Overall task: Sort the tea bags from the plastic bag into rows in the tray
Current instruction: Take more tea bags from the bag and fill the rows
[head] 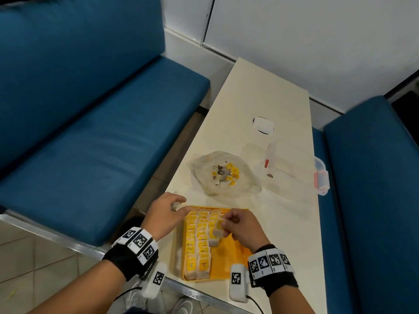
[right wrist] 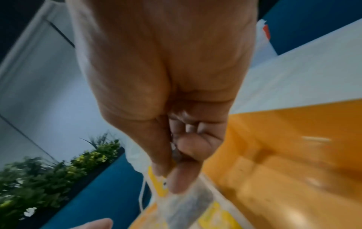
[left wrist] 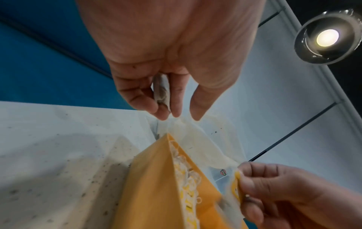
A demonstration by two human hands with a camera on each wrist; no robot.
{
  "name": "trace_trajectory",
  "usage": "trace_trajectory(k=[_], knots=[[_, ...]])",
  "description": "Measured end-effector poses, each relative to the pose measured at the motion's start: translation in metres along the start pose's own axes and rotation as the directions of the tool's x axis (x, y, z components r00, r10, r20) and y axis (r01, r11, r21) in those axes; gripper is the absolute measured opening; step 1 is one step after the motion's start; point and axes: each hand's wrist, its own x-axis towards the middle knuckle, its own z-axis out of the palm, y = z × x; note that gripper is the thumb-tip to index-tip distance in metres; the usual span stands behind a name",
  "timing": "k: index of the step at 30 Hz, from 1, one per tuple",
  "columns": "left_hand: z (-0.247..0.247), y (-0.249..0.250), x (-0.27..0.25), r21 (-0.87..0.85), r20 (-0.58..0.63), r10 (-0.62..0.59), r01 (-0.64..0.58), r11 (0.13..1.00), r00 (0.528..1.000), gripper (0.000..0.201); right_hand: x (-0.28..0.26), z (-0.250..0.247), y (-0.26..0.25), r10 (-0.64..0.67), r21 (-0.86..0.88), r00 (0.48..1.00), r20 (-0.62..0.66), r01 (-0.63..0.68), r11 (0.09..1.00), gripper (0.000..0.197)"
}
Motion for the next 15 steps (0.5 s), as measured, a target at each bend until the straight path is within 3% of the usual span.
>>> trace_trajectory(k=[7,15], knots=[[0.009,-0.015,-0.005,0.137,0.101,-0.082,0.068,0.988,0.991,0.053,-0.001,0.013,0.030,0.157,-0.208,0.982,0.108,-0.132,0.969,0.009],[0.014,-0.020,-0.006,0.150,0.112,-0.105,0.088,0.985,0.988,0.052,0.009,0.027,0.040,0.176,-0.189,0.981,0.077,-0.159,0.969,0.011]])
